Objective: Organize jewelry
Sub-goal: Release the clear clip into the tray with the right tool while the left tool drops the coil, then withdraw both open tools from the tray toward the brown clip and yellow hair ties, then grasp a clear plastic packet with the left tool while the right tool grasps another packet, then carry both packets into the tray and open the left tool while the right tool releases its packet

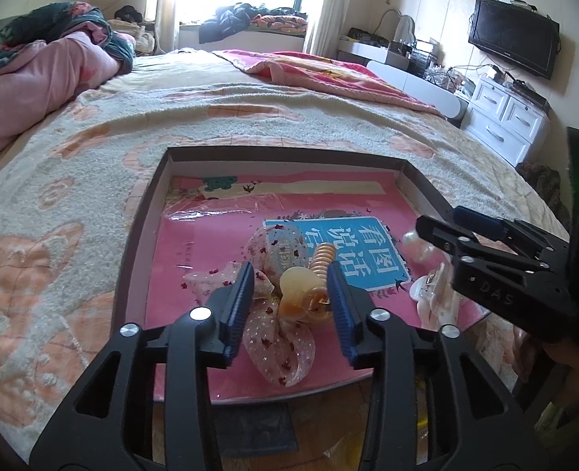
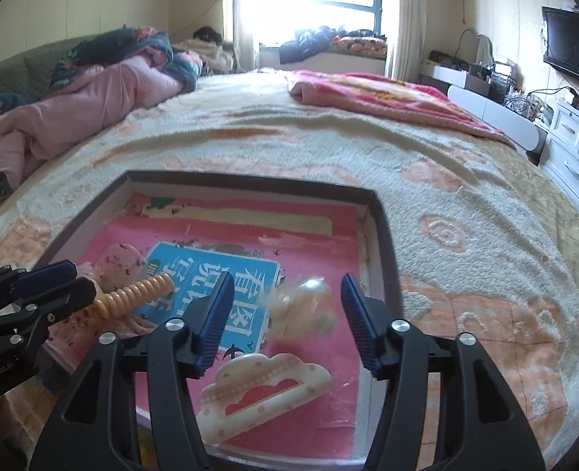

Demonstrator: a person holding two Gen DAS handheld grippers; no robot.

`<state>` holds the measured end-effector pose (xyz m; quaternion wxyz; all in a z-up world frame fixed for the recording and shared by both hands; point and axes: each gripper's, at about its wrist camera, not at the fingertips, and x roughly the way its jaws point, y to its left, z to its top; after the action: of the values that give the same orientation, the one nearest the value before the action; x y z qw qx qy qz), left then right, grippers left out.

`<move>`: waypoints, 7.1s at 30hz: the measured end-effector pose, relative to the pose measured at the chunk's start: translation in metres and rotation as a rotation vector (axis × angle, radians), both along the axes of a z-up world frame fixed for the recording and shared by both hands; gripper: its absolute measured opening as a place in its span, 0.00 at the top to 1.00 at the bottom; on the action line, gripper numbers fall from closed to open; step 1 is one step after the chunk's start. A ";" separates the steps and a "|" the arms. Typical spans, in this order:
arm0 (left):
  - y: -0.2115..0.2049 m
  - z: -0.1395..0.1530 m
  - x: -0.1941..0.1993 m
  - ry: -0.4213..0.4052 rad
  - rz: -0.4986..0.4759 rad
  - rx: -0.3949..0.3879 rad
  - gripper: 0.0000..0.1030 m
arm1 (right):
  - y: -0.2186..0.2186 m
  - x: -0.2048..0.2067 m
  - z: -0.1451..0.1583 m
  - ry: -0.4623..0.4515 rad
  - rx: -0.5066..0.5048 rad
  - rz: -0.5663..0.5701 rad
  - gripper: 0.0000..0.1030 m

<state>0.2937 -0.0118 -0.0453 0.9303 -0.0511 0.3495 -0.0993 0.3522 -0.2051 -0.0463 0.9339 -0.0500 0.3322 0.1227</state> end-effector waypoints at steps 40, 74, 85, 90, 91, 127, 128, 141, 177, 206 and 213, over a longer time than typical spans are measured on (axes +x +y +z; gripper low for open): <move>0.018 0.061 -0.118 -0.222 0.092 -0.046 0.11 | -0.029 -0.160 0.082 -0.305 0.090 0.016 0.06; 0.037 0.031 -0.182 -0.178 0.121 0.017 0.11 | -0.008 -0.211 0.035 -0.205 0.074 0.095 0.06; 0.013 0.009 -0.181 -0.125 0.039 0.019 0.11 | -0.033 -0.197 0.015 -0.151 0.068 0.021 0.06; 0.000 0.004 -0.181 -0.109 0.001 0.024 0.11 | -0.043 -0.187 0.007 -0.122 0.054 -0.011 0.06; -0.002 0.002 -0.180 -0.106 -0.007 0.023 0.11 | -0.046 -0.184 0.005 -0.114 0.056 -0.017 0.06; -0.023 -0.037 -0.161 0.047 -0.061 0.067 0.71 | -0.040 -0.100 -0.039 0.182 0.128 0.051 0.33; -0.021 -0.035 -0.162 0.044 -0.059 0.068 0.72 | -0.037 -0.103 -0.039 0.177 0.123 0.067 0.39; -0.013 -0.014 -0.166 -0.020 -0.030 0.065 0.72 | -0.034 -0.133 -0.014 0.057 0.097 0.101 0.62; 0.036 0.025 -0.151 -0.152 0.082 0.055 0.72 | 0.022 -0.160 0.033 -0.037 0.074 0.238 0.62; 0.044 0.035 -0.084 -0.161 0.091 0.044 0.72 | 0.035 -0.114 0.054 -0.101 0.068 0.220 0.62; 0.037 0.034 -0.066 -0.165 0.071 0.040 0.72 | 0.027 -0.100 0.054 -0.107 0.063 0.184 0.62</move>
<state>0.2274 0.0253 -0.0115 0.9596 -0.0363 0.2717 -0.0631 0.2526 -0.1785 0.0076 0.9361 -0.0572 0.2719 0.2155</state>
